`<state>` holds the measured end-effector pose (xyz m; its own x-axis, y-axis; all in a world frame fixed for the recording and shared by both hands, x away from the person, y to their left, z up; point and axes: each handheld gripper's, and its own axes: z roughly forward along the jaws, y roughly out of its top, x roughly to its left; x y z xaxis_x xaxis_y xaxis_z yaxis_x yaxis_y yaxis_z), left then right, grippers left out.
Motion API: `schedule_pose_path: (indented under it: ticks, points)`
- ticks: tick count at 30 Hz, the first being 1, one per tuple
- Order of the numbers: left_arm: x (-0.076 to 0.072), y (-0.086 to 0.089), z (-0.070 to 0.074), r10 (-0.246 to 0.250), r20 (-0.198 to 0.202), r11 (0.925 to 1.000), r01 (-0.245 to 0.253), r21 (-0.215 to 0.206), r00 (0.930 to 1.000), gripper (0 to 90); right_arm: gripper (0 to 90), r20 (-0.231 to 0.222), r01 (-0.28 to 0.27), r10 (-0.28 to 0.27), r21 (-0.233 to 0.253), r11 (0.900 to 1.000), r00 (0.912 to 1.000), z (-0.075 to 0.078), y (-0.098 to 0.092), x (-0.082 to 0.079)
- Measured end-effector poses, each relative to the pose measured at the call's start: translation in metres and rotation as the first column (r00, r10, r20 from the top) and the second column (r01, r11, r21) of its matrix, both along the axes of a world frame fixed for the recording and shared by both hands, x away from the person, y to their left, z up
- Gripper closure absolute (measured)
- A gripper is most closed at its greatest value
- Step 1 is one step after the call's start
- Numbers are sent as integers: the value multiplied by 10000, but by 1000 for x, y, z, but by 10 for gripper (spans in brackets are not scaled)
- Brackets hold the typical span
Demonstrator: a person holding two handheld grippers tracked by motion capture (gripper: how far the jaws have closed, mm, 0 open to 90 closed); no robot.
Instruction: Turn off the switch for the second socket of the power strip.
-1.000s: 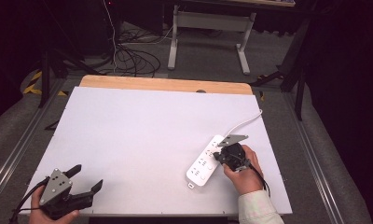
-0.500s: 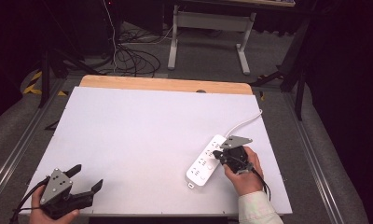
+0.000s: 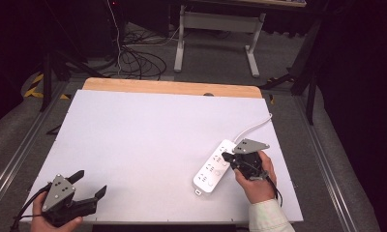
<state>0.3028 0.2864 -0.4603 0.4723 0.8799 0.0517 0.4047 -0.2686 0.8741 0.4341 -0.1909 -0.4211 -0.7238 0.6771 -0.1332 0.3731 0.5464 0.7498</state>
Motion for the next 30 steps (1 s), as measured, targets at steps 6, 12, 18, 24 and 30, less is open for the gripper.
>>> schedule_pose_path:
  ticks: [6, 12, 18, 24, 30]
  points:
    - [0, 0, 0, 8, 3, 10000, -8, -12, 10000, 155, 900, 104, -76, 76, 36, 10000, 9999, 2, -2, 0]
    - [0, 0, 0, 10, 22, 10000, -10, 7, 10000, 155, 763, 129, -251, 246, 349, 9991, 9996, 4, -2, 0]
    - [0, 0, 0, 15, 1, 10000, -15, -10, 10000, 153, 560, 410, -173, 131, 1032, 9945, 9991, 4, -4, -1]
    - [0, 0, 0, 24, 9, 10000, -24, 23, 10000, 153, 497, 13, 139, -143, 1608, 9869, 9999, 2, -8, -1]
    - [0, 0, 0, 28, 19, 10000, -28, 9, 10000, 153, 449, 228, -53, 10, 1917, 9814, 9997, 6, -12, -5]
